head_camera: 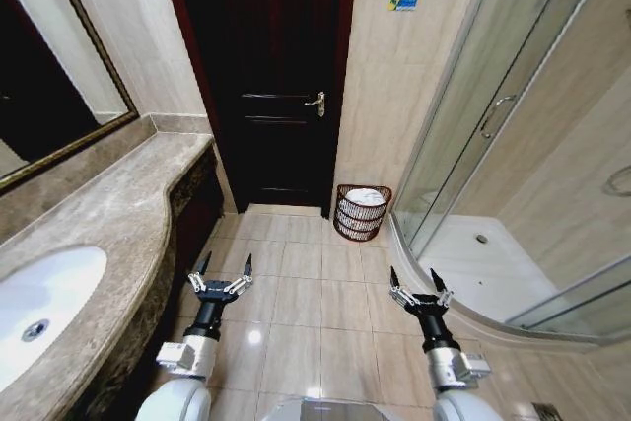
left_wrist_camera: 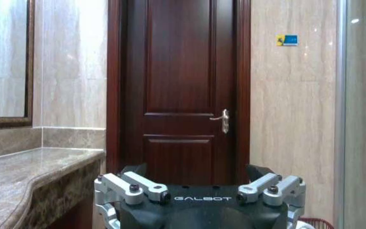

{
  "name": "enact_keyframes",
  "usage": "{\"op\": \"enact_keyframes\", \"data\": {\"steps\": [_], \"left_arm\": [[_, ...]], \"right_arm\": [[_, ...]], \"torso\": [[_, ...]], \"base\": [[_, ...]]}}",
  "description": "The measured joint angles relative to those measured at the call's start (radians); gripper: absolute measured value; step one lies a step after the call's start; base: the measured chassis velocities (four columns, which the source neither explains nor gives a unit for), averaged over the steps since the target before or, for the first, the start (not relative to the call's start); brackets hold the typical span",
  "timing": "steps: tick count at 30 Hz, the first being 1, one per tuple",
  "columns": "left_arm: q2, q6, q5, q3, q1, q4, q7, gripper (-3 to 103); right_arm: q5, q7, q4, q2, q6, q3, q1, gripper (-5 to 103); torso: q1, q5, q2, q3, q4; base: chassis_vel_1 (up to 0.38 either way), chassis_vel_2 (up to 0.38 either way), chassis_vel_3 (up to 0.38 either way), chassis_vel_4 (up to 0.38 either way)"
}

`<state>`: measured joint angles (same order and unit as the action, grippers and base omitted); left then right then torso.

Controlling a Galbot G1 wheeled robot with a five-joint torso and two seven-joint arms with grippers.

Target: Discard the used towel into the hamper.

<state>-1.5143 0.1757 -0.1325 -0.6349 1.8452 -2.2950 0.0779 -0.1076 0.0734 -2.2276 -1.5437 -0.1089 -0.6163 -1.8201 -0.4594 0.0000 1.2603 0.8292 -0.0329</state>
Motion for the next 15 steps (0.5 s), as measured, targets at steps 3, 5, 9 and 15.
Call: {"op": "enact_keyframes", "data": {"steps": [3, 5, 9, 15], "left_arm": [[-0.002, 0.004, -0.011, 0.002, -0.001, -0.001, -0.007, 100], [-0.003, 0.004, -0.010, 0.002, 0.000, -0.003, -0.010, 100], [-0.006, 0.005, -0.004, 0.002, 0.005, -0.003, -0.011, 100], [-0.008, 0.016, -0.001, -0.002, 0.003, 0.002, -0.012, 100]], "right_arm": [[0.001, 0.000, -0.011, 0.003, 0.026, 0.002, -0.001, 100], [0.001, -0.001, -0.014, 0.003, 0.032, 0.004, 0.000, 100], [0.001, -0.001, -0.012, 0.003, 0.031, 0.010, 0.000, 100], [0.003, -0.009, -0.011, -0.002, 0.028, 0.014, 0.012, 100]], "torso": [[0.000, -0.0001, 0.000, 0.000, 0.0000], [0.000, 0.0000, 0.000, 0.000, 0.0000], [0.000, 0.0001, 0.000, 0.000, 0.0000], [0.000, 0.0000, 0.000, 0.000, 0.0000]], "base": [[0.000, 0.000, 0.000, 0.000], [0.000, 0.000, 0.000, 0.000], [0.000, 0.000, 0.000, 0.000], [0.000, 0.000, 0.000, 0.000]]}}
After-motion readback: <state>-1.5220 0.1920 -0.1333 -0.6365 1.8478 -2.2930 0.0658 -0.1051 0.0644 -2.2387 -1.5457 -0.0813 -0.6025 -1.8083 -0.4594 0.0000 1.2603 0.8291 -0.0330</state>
